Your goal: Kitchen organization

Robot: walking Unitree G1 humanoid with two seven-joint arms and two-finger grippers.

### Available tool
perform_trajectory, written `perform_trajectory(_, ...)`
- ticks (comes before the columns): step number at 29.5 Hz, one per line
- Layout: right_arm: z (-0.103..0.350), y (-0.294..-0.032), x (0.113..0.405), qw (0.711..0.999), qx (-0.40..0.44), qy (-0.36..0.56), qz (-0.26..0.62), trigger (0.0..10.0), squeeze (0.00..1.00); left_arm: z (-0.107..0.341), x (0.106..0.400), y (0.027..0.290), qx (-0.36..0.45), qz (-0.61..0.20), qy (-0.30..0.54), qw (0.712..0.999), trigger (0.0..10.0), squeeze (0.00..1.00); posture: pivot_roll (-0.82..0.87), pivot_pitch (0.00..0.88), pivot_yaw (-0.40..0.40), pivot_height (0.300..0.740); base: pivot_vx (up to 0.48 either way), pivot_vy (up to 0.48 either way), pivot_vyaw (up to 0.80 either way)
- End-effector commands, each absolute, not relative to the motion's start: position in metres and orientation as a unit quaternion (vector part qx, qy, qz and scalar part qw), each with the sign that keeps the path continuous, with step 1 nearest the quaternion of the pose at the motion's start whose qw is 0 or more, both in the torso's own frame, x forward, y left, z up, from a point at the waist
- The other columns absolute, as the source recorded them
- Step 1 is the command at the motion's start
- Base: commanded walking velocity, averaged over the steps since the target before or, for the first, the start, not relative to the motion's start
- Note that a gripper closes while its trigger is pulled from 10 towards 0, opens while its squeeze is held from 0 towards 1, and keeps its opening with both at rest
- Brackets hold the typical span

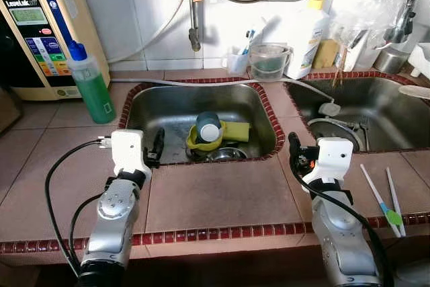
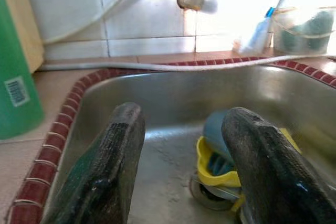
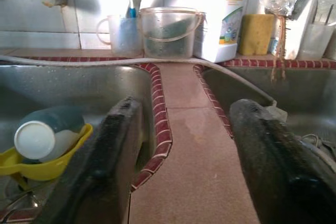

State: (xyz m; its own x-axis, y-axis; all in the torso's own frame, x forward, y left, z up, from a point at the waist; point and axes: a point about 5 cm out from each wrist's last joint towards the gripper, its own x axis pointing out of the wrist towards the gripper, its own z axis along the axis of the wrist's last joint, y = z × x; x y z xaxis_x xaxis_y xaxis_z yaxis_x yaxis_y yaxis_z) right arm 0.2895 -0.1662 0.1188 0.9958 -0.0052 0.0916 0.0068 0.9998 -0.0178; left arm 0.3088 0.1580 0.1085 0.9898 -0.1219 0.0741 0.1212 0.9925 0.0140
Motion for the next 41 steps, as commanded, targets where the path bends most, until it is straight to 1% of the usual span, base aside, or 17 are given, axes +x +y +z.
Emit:
perform_trajectory(1,0.122,-0.169,0.289,0.999,-0.01,-0.053,-0.008,10.0,1.0,0.111,0.31,0.16,-0.004,-0.063,-0.035,0.997,10.0,1.0,-0.16,0.0,0.037,0.74,0.0,0.0,0.0)
perform_trajectory(10,0.122,-0.17,0.288,0.999,-0.011,-0.052,-0.002,10.0,1.0,0.116,0.314,0.162,-0.005,-0.065,-0.043,0.997,10.0,1.0,-0.16,0.0,0.038,0.74,0.0,0.0,0.0)
perform_trajectory(15,0.122,-0.171,0.289,0.999,-0.012,-0.051,-0.007,10.0,1.0,0.115,0.314,0.16,0.011,-0.062,-0.04,0.997,10.0,1.0,-0.16,0.0,0.047,0.74,0.0,0.0,0.0)
perform_trajectory(16,0.122,-0.171,0.289,0.999,-0.013,-0.051,-0.008,10.0,1.0,0.115,0.314,0.16,0.018,-0.062,-0.041,0.997,10.0,0.75,-0.16,0.0,0.048,0.74,0.0,0.0,0.0)
perform_trajectory(17,0.122,-0.172,0.289,0.999,-0.014,-0.051,-0.013,10.0,1.0,0.115,0.314,0.158,0.027,-0.064,-0.041,0.997,10.0,0.0,-0.16,0.0,0.05,0.74,0.0,0.0,0.0)
perform_trajectory(18,0.122,-0.173,0.289,0.998,-0.015,-0.052,-0.014,10.0,0.0,0.115,0.315,0.157,0.026,-0.064,-0.041,0.997,10.0,0.0,-0.17,0.0,0.052,0.74,0.0,0.0,0.0)
perform_trajectory(25,0.124,-0.175,0.291,0.998,-0.021,-0.057,-0.024,10.0,0.0,0.117,0.318,0.156,0.024,-0.064,-0.04,0.997,10.0,0.0,-0.18,0.0,0.067,0.74,0.0,0.0,0.0)
perform_trajectory(35,0.127,-0.184,0.287,0.997,-0.029,-0.063,-0.044,10.0,0.0,0.119,0.328,0.143,0.028,-0.082,-0.041,0.995,10.0,0.0,-0.24,0.0,0.095,0.74,0.0,0.0,0.0)
perform_trajectory(41,0.127,-0.184,0.287,0.996,-0.028,-0.064,-0.049,10.0,0.0,0.121,0.332,0.142,0.028,-0.086,-0.043,0.995,10.0,0.0,-0.24,0.0,0.104,0.74,0.0,0.0,0.0)
